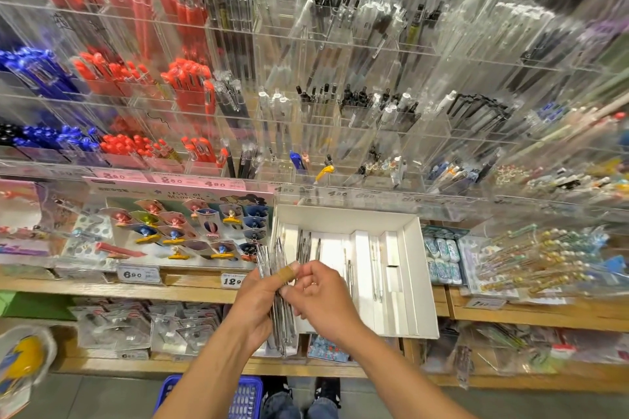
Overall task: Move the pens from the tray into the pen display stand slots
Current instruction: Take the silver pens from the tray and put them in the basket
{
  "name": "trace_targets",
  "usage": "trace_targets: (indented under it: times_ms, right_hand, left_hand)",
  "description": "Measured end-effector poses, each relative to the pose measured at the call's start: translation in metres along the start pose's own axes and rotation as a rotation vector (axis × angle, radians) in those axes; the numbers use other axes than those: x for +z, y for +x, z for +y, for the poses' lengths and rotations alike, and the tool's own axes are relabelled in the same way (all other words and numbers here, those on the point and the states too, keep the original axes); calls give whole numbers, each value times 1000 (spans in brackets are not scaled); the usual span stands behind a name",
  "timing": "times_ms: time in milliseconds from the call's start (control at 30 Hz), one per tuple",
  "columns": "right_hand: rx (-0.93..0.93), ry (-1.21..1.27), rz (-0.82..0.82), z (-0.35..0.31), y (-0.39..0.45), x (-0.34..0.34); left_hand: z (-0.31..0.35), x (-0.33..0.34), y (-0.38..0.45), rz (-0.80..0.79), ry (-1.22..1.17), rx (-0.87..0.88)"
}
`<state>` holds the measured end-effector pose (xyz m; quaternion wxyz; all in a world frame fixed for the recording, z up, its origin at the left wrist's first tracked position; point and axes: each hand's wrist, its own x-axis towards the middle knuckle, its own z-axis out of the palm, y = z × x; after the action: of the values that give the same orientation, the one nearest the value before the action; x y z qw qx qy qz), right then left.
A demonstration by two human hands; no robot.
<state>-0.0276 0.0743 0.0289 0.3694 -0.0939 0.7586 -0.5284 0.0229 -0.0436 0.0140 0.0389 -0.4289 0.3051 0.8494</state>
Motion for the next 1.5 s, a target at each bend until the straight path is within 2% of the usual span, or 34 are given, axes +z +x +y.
trace_targets:
  times_ms: [133,200,267,333,433,533,667,767,867,933,1000,1100,1233,1367,1433,1500]
  right_hand:
    - [65,188,-141,7,14,-16]
    - [147,198,-40,19,35,-24]
    - [250,4,187,34,61,-24]
    - [291,-299,312,50,84,-18]
    - [313,-588,271,70,106,-4]
    - [335,-693,275,78,114,3]
    - [392,-651,254,79,112,-4]
    - [330,-606,252,65,95,-17]
    - [265,-315,241,43,61,-25]
    - [198,-99,150,27,32,-26]
    - [117,1,35,13,6,-22]
    - [29,-5,-48,0,-15,-7]
    - [-31,-56,-16,-3,-17,6]
    - [9,49,-191,3,-6,-6]
    - [62,15,-124,11,16,-15]
    - [162,-109,71,24,47,-19]
  left_hand:
    - [1,-4,-1,12,5,-1]
    - [2,-6,0,34,-10,7]
    - [2,-8,0,39,-32,5]
    - [0,-10,0,36,-33,-7]
    - [-3,-13,-2,27,-16,-26]
    - [-5,-18,-2,6,0,-32]
    - [-5,-22,-4,-10,24,-17]
    - [-2,-22,-9,-6,42,7]
    - [0,-23,-12,-5,24,27]
    - [0,-22,-14,-1,1,41]
    - [1,-20,-17,-10,-11,57]
    - [1,-17,-21,-75,-29,33]
    - [-2,-17,-18,-55,0,43]
    - [-1,-24,-15,-66,-11,50]
    - [1,-28,-13,-50,-5,58]
    - [1,-32,-10,-37,-16,59]
